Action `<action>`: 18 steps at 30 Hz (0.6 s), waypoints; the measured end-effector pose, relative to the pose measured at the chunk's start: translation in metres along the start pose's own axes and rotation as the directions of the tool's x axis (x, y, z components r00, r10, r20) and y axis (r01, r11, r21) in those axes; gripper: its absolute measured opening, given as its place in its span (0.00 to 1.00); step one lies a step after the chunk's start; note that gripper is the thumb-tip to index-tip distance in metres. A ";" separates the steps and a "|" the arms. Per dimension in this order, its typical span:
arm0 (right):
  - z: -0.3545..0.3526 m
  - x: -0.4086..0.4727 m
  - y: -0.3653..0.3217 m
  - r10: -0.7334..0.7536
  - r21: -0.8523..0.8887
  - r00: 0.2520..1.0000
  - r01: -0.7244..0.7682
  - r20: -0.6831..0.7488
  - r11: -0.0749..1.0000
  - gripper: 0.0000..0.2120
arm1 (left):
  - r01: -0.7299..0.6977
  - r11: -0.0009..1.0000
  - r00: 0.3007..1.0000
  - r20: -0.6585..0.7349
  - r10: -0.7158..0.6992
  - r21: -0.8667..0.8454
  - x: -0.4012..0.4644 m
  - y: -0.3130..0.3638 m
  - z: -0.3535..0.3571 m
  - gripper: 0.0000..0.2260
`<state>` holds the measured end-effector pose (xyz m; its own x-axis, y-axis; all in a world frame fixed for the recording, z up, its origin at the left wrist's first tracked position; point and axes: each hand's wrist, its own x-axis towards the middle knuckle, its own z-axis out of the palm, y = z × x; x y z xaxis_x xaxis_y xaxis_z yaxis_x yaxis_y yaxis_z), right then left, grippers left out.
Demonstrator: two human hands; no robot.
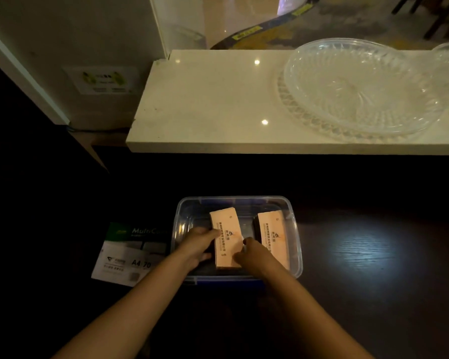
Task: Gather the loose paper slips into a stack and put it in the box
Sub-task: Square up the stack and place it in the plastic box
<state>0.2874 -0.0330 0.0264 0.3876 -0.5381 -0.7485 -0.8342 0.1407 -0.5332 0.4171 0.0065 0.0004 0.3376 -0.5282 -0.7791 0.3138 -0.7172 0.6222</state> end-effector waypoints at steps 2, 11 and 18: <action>0.002 0.003 -0.001 0.026 -0.001 1.000 -0.026 -0.005 1.000 0.17 | -0.008 1.000 1.000 0.012 0.008 0.006 0.003 -0.002 0.001 0.11; 0.008 0.008 -0.004 0.098 -0.115 0.989 -0.111 -0.112 0.987 0.12 | -0.074 0.985 0.997 -0.017 0.078 0.153 0.007 -0.005 0.011 0.05; 0.008 0.006 0.004 0.007 -0.145 0.978 -0.038 -0.207 0.989 0.11 | -0.087 0.982 0.996 0.001 0.088 0.166 0.006 -0.004 0.018 0.05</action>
<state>0.2895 -0.0285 0.0167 0.2922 -0.6971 -0.6547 -0.8962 0.0393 -0.4418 0.4019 -0.0020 -0.0084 0.3630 -0.5899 -0.7213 0.1315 -0.7339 0.6664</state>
